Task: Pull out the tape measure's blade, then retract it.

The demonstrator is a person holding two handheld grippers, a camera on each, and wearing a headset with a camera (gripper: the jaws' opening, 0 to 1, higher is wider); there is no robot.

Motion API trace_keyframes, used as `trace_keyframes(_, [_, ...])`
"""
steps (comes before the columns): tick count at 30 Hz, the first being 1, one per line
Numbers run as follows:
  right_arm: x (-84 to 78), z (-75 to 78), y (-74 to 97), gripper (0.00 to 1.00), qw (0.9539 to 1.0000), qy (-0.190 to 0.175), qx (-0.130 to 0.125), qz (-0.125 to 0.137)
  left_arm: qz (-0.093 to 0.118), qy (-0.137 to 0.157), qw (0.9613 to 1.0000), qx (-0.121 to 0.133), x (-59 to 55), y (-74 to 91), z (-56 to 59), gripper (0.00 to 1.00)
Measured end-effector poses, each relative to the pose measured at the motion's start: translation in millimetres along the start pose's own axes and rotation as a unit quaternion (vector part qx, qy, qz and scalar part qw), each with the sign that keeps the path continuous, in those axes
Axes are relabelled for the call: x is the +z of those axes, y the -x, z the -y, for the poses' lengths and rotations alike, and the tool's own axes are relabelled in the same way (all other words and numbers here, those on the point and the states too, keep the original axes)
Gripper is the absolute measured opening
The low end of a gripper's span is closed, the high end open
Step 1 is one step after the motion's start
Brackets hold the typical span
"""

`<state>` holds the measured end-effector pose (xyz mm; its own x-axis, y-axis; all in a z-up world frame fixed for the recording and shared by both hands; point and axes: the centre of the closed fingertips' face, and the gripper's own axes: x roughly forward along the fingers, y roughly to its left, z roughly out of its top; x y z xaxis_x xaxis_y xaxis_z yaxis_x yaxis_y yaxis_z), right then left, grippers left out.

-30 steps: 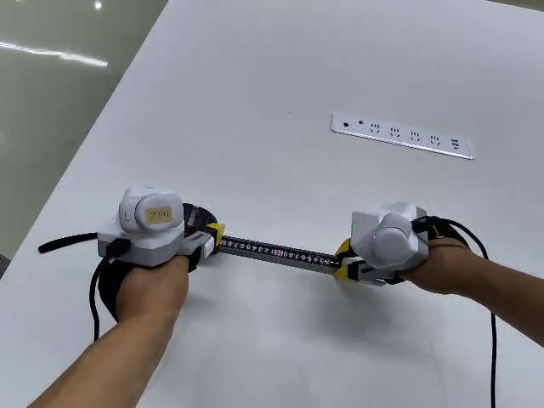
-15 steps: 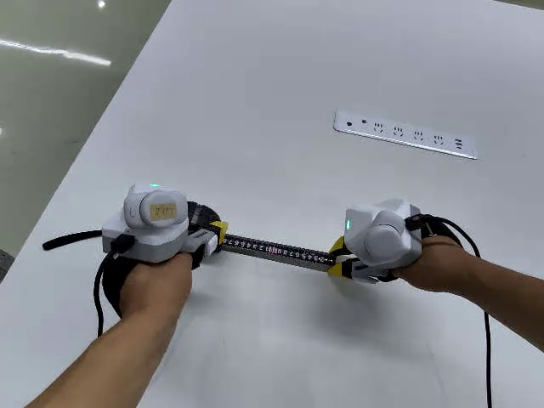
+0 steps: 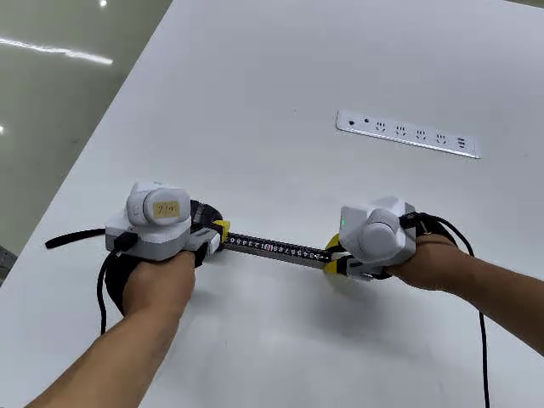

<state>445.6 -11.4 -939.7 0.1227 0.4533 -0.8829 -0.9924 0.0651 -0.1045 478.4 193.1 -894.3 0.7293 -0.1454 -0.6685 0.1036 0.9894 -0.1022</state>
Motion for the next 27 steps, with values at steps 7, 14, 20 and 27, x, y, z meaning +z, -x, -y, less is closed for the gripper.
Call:
trace_keyframes(7, [2.0, 0.4, -0.9, 0.14, 1.0000, 0.001, 0.000, 0.000, 0.000, 0.000, 1.0000, 0.000, -0.1, 0.1, 0.2, 0.56])
trace_keyframes(14, [6.5, 1.0, -3.2, 0.14, 1.0000, 0.003, -0.001, 0.001, -0.001, 0.000, 1.0000, -0.001, -0.5, 0.6, 0.7, 0.56])
trace_keyframes(20, [10.4, 1.8, -5.9, 0.14, 1.0000, 0.004, -0.001, 0.002, -0.001, -0.001, 1.0000, -0.001, -0.5, 1.4, 1.1, 0.56])
trace_keyframes(27, [12.4, 3.2, -7.8, 0.14, 1.0000, 0.003, 0.000, 0.003, -0.001, -0.001, 1.0000, -0.002, -0.6, 0.5, 0.5, 0.56])
